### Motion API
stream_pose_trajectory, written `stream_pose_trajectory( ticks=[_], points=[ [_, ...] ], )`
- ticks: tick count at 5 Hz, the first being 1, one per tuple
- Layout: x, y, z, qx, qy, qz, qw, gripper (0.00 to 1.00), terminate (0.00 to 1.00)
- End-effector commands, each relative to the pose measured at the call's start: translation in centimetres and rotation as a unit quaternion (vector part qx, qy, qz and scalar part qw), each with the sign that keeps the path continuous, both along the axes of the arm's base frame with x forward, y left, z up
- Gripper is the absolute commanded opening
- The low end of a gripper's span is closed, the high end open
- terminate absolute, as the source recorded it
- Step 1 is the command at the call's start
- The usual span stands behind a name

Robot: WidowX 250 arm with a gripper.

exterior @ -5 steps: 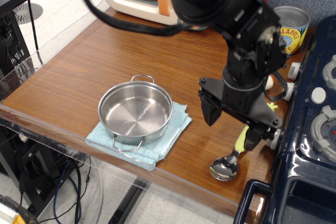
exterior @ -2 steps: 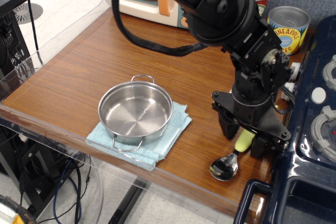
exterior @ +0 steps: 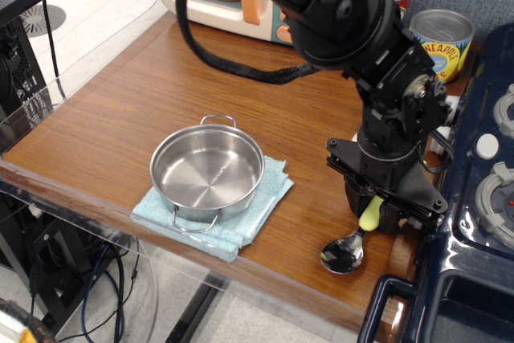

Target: Pick up the spoon and place it on the opposite corner

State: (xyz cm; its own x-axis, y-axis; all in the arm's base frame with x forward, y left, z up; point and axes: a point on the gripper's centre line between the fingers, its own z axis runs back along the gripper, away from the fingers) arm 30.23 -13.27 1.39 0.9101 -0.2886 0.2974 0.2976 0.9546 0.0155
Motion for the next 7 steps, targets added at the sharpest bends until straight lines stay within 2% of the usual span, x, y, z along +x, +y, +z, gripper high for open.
stream_pose_trajectory(
  ticks=[1, 2, 3, 4, 5, 7],
  points=[
    [0.2, 1.1, 4.1, 0.006, -0.051, 0.024, 0.9984, 0.00, 0.00],
    [0.4, 1.6, 6.5, -0.002, -0.074, 0.035, 0.9966, 0.00, 0.00],
    [0.1, 2.7, 9.1, 0.010, -0.087, 0.041, 0.9953, 0.00, 0.00],
    [0.0, 7.2, 11.2, 0.053, -0.065, 0.079, 0.9934, 0.00, 0.00],
    [0.6, 12.2, 11.6, 0.067, -0.058, 0.111, 0.9899, 0.00, 0.00],
    [2.3, 20.5, 10.7, 0.092, -0.034, 0.165, 0.9815, 0.00, 0.00]
  ],
)
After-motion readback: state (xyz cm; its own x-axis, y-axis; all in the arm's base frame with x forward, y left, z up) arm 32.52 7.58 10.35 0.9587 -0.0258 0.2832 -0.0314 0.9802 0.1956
